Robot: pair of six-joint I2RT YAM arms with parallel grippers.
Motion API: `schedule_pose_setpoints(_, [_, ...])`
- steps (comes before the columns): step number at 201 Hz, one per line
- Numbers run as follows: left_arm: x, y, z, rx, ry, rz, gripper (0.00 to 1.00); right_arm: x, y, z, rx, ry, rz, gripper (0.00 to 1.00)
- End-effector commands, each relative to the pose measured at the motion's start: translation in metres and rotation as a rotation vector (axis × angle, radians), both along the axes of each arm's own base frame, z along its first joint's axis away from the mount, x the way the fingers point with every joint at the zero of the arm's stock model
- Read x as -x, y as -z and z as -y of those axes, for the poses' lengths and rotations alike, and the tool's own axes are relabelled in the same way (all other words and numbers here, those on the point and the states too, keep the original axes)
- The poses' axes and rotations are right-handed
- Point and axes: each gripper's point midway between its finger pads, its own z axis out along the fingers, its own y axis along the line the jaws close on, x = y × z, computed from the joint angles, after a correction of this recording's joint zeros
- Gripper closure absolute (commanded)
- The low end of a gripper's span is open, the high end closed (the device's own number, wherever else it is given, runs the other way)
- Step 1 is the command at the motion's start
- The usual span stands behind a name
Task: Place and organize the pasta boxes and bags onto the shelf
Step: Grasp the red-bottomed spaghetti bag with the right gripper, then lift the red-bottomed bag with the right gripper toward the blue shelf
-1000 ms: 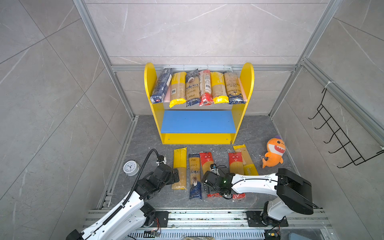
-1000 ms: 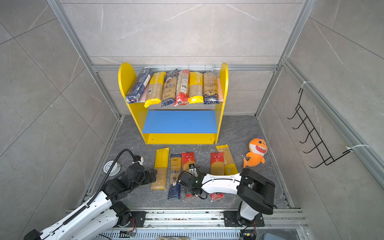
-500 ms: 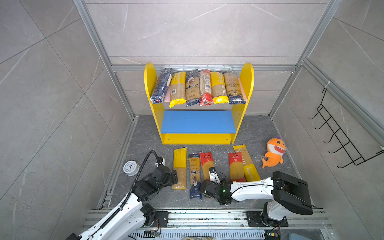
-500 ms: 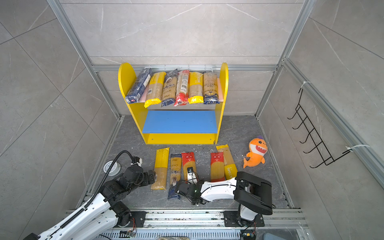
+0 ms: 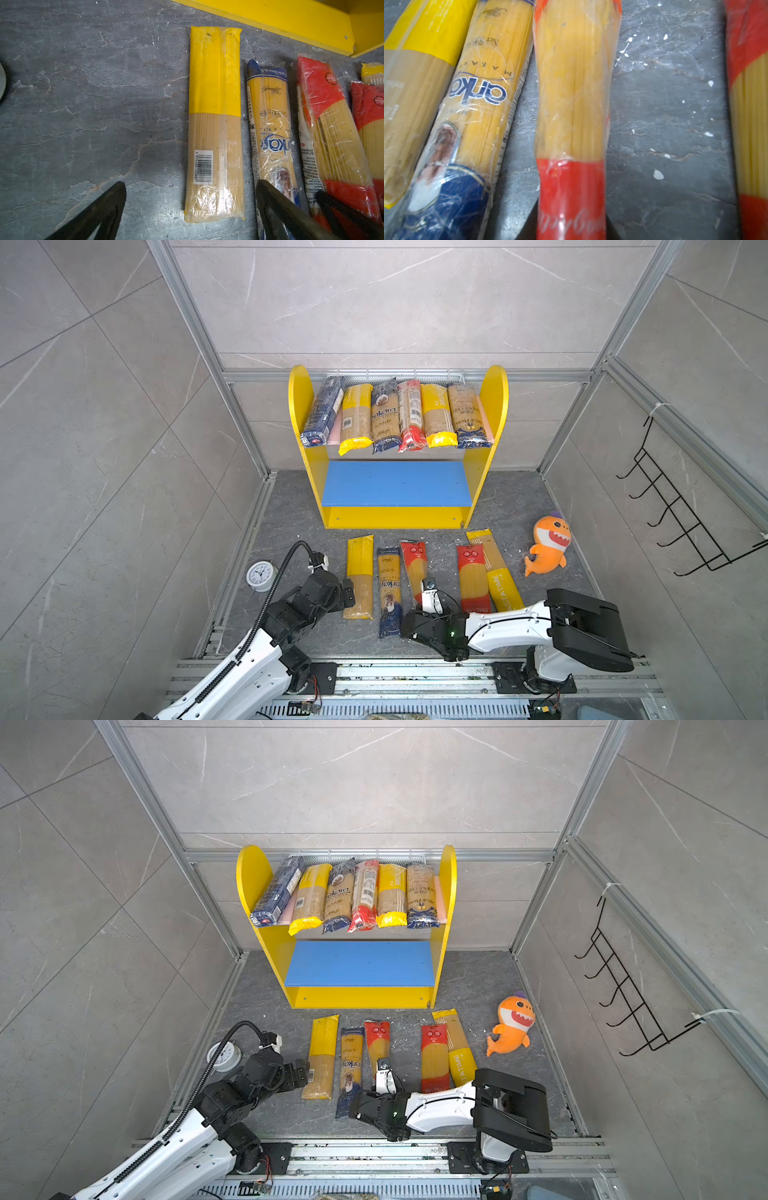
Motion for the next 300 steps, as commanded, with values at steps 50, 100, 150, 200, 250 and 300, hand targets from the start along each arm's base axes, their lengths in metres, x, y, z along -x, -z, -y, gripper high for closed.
schedule_pose_setpoints(50, [-0.011,-0.027,0.002,-0.008,-0.009,0.049,0.00,0.026,-0.013,0.017,0.089,-0.118,-0.110,1.00])
schedule_pose_setpoints(100, [-0.017,-0.038,0.003,-0.026,-0.006,0.065,0.00,0.014,-0.068,0.013,0.063,-0.139,-0.015,1.00])
schedule_pose_setpoints(150, [-0.020,-0.043,0.003,-0.037,-0.006,0.078,0.00,0.003,-0.116,0.008,0.022,-0.149,0.063,1.00])
schedule_pose_setpoints(200, [-0.020,-0.045,0.007,-0.024,0.008,0.078,0.00,-0.024,-0.162,0.008,0.026,-0.136,0.140,1.00])
schedule_pose_setpoints(250, [-0.028,-0.052,0.019,-0.012,0.041,0.080,0.00,-0.098,-0.198,0.021,0.031,-0.072,0.189,1.00])
schedule_pose_setpoints(300, [-0.037,-0.067,0.025,0.002,0.054,0.126,0.00,-0.189,-0.220,0.033,0.093,-0.001,0.262,1.00])
